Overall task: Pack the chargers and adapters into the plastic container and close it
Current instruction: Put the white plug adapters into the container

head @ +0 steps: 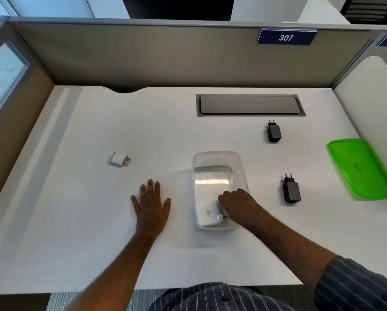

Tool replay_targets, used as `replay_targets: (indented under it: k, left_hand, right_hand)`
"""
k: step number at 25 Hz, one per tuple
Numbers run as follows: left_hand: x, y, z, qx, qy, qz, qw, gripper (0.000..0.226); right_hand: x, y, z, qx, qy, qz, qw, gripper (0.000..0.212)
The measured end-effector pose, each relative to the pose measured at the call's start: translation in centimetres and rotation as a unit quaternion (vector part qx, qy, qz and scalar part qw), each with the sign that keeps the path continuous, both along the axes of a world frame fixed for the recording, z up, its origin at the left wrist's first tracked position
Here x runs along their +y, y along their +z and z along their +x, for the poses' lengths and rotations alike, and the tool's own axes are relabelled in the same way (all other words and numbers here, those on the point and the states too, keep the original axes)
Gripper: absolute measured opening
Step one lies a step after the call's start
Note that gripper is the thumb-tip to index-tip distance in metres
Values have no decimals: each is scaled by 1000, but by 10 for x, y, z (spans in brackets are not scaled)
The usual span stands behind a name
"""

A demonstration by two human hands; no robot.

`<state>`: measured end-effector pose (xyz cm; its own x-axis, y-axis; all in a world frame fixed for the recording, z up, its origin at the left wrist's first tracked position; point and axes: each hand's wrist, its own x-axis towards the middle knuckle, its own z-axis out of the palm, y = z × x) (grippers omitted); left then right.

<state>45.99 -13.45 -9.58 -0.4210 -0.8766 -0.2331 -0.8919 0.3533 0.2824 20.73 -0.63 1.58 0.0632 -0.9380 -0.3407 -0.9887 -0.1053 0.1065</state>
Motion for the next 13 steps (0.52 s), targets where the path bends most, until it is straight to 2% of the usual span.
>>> replay_targets:
  k: [2, 5, 10, 13]
  left_hand:
    - [-1, 1, 0, -3, 0, 3, 1000, 73]
    - [-1, 3, -2, -9, 1, 1, 1000, 73]
    - [-1, 4, 2, 8, -6, -28, 1000, 72]
    - [-8, 4, 9, 25, -3, -51, 998, 76]
  right_hand:
    - [-3, 0, -4, -12, -24, 47, 999, 17]
    - [-9, 1, -9, -24, -36, 67, 997, 23]
    - [-27, 14, -12, -65, -50, -47, 996, 23]
    - [-47, 26, -9, -137, -79, -148, 976, 17]
